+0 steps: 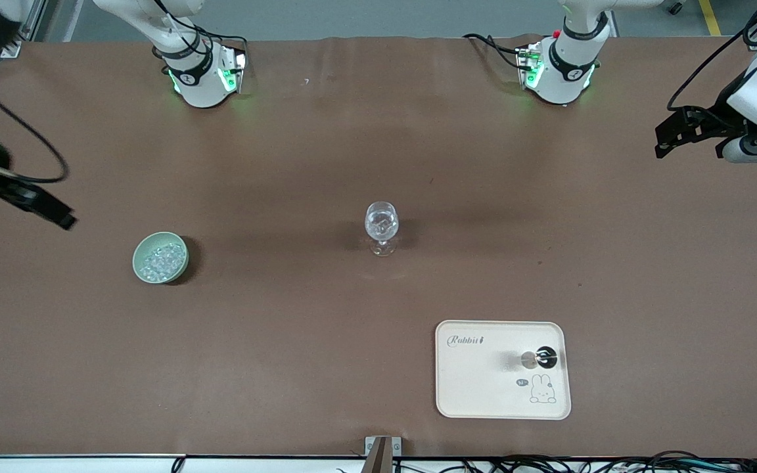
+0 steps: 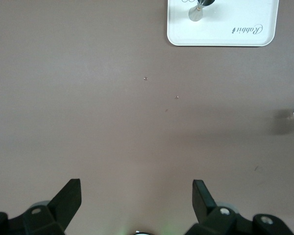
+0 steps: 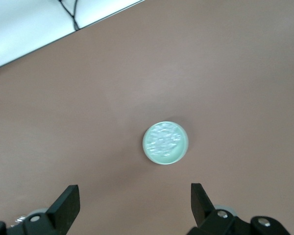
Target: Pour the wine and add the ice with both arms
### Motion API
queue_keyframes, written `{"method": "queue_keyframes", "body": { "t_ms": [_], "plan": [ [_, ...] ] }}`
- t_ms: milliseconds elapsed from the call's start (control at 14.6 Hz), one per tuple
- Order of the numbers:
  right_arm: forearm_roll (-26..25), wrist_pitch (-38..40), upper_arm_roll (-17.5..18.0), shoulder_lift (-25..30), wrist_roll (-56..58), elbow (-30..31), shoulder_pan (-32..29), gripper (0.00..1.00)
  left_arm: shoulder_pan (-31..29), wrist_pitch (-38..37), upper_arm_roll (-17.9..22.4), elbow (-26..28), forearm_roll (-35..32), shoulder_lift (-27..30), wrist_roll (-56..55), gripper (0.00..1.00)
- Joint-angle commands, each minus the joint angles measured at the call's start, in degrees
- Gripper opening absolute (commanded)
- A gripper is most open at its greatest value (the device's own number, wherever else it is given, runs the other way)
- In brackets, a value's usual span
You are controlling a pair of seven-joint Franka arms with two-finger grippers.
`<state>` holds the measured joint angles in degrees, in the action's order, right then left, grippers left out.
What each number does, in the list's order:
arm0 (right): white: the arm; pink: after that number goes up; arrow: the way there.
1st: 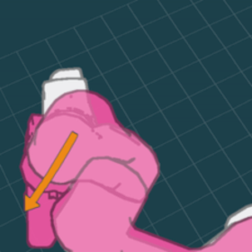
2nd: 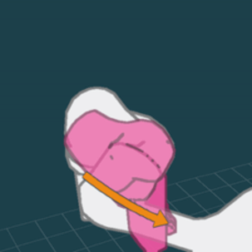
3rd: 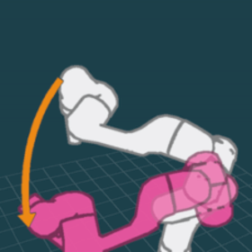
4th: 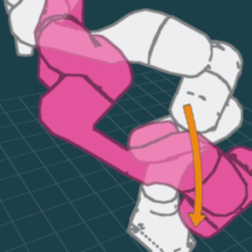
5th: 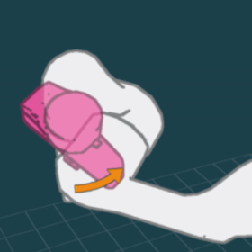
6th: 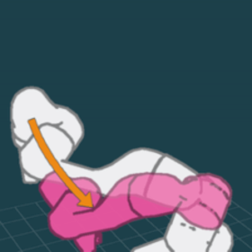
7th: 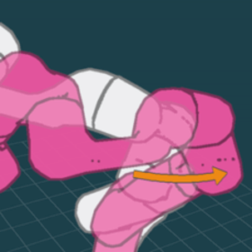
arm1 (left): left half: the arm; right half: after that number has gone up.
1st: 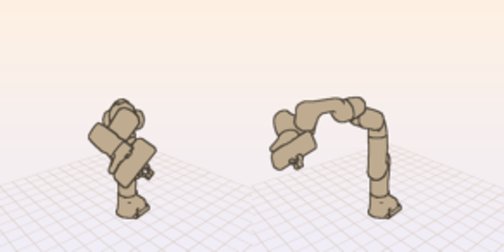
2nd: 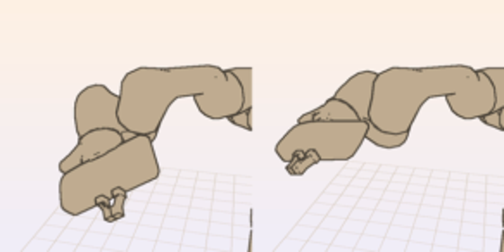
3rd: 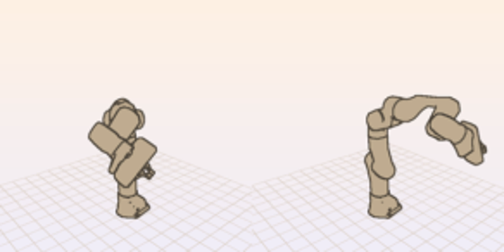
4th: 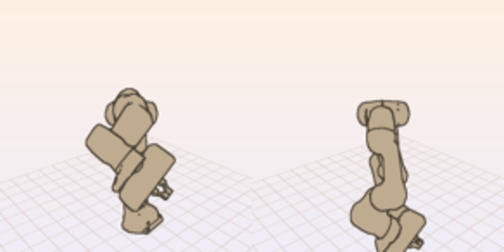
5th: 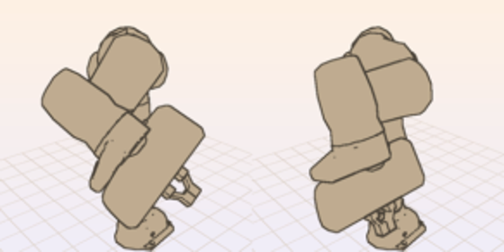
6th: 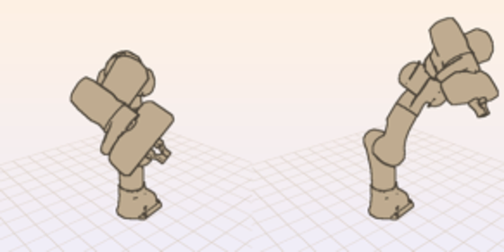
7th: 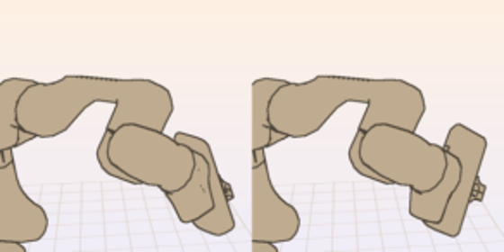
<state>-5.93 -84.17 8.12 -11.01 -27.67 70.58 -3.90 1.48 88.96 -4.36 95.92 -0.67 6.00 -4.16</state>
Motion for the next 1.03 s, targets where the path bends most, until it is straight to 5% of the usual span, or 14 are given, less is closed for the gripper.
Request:
{"method": "queue_keyframes", "body": {
  "t_ms": [0,137,411,959],
  "plan": [
    [1.1,-0.6,-4.1,5.5,6.5,7.7,0.8,1.00,-0.3,0.6,0.4,0.7,0.7,1.2,0.8,1.00],
    [2.1,-1.0,-7.2,8.2,10.4,11.0,1.3,1.00,-1.0,-0.1,0.5,0.8,0.7,1.4,0.9,1.00],
    [4.2,-6.3,-7.8,10.9,15.3,15.6,0.6,1.00,-1.1,-1.0,0.4,0.8,0.7,1.5,0.9,1.00],
    [4.2,-5.7,-7.5,10.7,16.8,13.7,0.6,1.00,-0.8,-1.8,0.1,-1.2,0.4,0.5,0.9,1.00]
  ]
}}
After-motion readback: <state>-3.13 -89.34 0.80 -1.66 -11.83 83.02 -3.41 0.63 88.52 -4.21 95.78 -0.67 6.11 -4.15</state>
